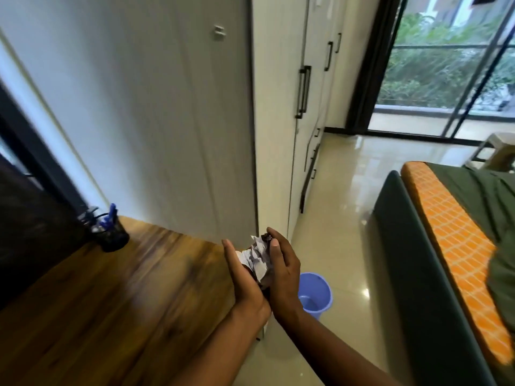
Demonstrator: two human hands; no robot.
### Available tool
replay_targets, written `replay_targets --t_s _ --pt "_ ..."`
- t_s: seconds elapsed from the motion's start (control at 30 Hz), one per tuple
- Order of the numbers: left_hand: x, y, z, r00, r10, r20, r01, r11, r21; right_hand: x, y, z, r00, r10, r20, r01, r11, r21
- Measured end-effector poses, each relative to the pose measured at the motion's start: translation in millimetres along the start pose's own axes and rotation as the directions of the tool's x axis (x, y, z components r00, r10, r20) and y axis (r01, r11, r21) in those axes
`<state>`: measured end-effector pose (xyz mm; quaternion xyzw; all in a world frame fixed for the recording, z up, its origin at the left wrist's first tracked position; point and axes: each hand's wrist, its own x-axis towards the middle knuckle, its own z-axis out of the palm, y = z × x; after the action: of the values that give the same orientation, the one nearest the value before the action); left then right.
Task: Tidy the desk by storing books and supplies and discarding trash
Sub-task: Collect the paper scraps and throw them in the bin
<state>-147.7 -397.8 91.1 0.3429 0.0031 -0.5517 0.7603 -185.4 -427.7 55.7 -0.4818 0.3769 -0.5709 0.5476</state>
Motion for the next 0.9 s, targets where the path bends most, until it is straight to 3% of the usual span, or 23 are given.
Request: replay_targets --t_s 0.27,0.47,0.7,0.9 --pt "70 -96 62 0.990 -0.027 -0.140 0.055 0.978 0.202 84 12 -93 0.989 0.101 -0.110 -0.102 0.995 -0.011" --pt "148 -171 70 0.978 -0.021 -0.209 0.116 0.882 0.457 149 44 -148 0.954 0.280 -0.109 -0.279 0.960 0.033" --pt "235 -250 46 0.922 -0.125 -0.367 0.262 0.899 0.351 209 121 -203 0.863 0.484 -0.144 -0.476 0.875 0.090" --pt "318 -307 -3 0.829 -0.207 -0.520 0.336 0.927 0.167 251 231 -236 0.699 0.705 -0.117 -0.683 0.707 0.181"
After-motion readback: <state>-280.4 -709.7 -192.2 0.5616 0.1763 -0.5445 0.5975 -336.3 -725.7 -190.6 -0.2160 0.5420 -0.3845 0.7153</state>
